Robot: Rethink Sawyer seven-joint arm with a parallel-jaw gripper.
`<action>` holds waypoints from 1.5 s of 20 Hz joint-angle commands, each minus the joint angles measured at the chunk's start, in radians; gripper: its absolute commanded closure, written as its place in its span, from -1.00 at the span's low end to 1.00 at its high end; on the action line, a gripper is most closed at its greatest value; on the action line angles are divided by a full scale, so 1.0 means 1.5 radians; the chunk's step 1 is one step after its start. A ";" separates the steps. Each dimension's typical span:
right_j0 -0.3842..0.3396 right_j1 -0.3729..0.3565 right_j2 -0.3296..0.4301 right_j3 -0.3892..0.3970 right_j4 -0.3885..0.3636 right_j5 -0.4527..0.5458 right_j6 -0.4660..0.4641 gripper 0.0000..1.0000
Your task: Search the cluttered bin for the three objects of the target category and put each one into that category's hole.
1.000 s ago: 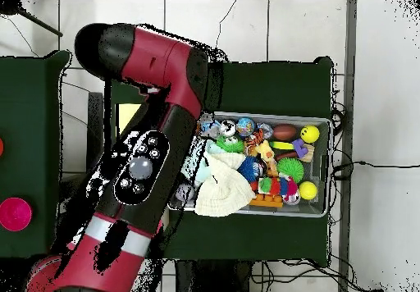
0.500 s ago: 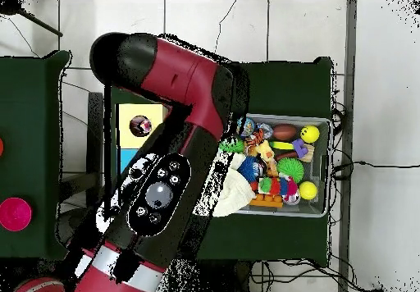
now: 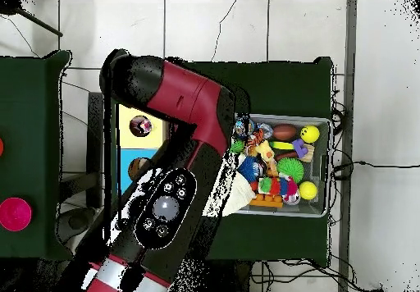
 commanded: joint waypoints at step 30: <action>0.054 0.001 0.182 0.182 -0.018 -0.083 0.093 1.00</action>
